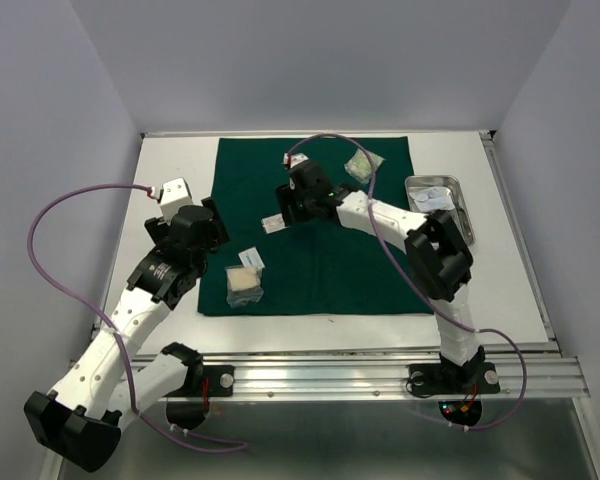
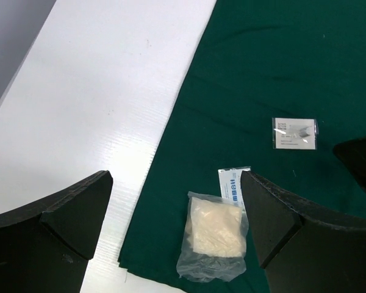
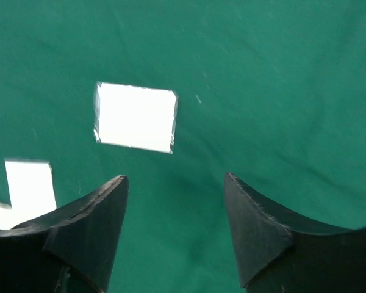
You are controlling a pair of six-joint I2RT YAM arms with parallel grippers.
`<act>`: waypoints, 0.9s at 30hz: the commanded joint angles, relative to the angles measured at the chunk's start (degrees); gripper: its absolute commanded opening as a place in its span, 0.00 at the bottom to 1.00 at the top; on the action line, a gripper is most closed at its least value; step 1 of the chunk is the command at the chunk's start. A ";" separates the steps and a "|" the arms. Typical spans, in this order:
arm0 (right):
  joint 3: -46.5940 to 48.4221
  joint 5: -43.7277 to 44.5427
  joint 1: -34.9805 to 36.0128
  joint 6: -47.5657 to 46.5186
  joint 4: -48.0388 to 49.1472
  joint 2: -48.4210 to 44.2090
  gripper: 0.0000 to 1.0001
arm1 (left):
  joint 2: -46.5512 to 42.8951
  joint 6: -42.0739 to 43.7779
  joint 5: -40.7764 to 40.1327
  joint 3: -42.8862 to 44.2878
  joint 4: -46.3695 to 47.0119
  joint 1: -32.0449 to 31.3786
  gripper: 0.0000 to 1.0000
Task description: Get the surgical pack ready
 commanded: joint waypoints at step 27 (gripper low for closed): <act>32.17 19.71 9.17 2.21 -13.84 27.18 0.98 | -5.41 1.41 0.38 -0.45 0.37 2.31 0.99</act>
